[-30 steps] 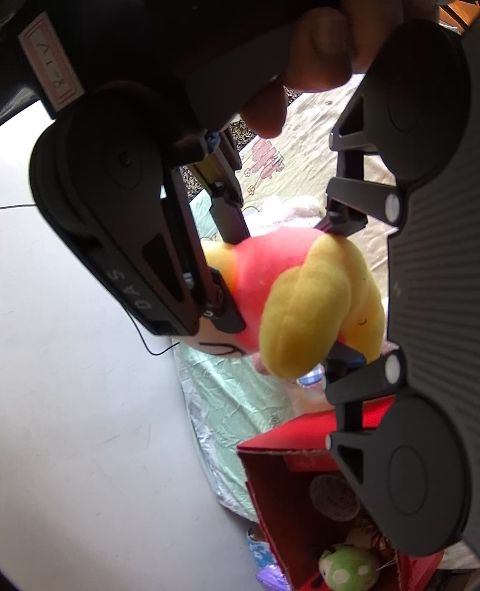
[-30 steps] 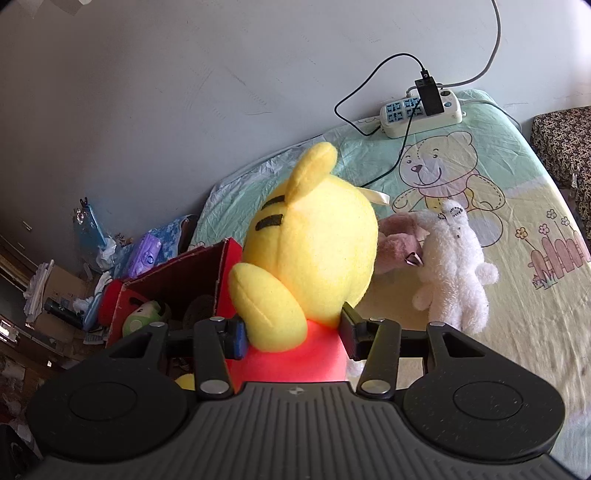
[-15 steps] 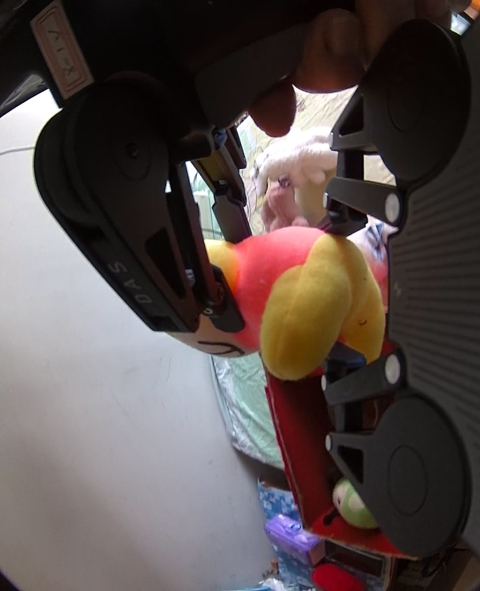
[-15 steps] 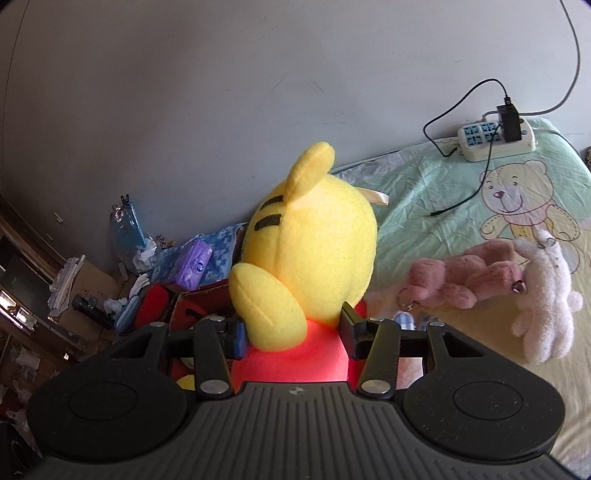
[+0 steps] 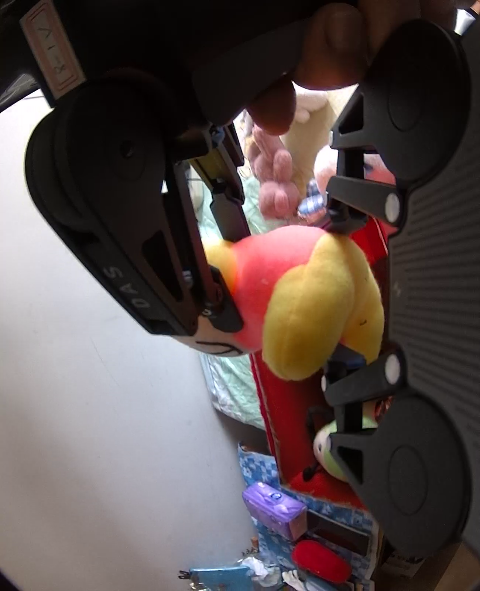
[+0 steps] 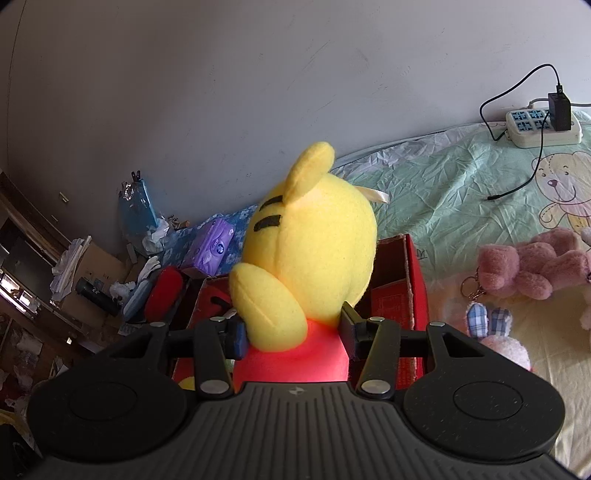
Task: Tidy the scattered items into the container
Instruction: 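Carry the yellow-and-pink bear plush with the right gripper over the red box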
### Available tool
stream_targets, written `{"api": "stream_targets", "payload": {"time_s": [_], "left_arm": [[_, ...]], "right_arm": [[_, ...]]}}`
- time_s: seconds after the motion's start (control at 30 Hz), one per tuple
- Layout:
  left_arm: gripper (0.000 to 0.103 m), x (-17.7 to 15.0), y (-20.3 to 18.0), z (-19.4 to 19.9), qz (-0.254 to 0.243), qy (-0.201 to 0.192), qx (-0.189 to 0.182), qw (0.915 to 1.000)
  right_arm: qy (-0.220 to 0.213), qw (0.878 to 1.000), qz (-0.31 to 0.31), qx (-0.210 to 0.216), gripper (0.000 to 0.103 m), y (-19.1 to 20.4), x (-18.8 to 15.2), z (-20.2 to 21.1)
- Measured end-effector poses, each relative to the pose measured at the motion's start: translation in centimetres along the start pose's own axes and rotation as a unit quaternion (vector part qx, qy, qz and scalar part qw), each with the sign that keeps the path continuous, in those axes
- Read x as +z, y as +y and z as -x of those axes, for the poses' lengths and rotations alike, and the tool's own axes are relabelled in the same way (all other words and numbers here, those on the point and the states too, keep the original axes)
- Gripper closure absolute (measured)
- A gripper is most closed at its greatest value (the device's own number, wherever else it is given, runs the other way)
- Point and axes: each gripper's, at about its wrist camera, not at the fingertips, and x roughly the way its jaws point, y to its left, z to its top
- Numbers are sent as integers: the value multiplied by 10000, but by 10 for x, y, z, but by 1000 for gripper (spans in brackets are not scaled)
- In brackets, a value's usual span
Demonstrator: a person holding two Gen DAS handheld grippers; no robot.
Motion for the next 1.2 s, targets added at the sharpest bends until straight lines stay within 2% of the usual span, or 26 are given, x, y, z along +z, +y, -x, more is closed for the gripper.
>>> {"api": "stream_targets", "payload": {"time_s": [0.23, 0.67, 0.93, 1.2], "left_arm": [[44, -10, 28, -17, 58, 166, 96, 9998], [43, -26, 72, -50, 362, 727, 236, 9964], [39, -31, 80, -66, 495, 951, 340, 9937], [40, -37, 88, -65, 658, 1050, 258, 9920]], "right_arm": [[137, 9999, -41, 40, 53, 16, -3, -33], [766, 9967, 259, 21, 53, 38, -10, -93], [1032, 9925, 662, -34, 53, 47, -11, -108], [1254, 9894, 714, -139, 53, 55, -12, -114]]}}
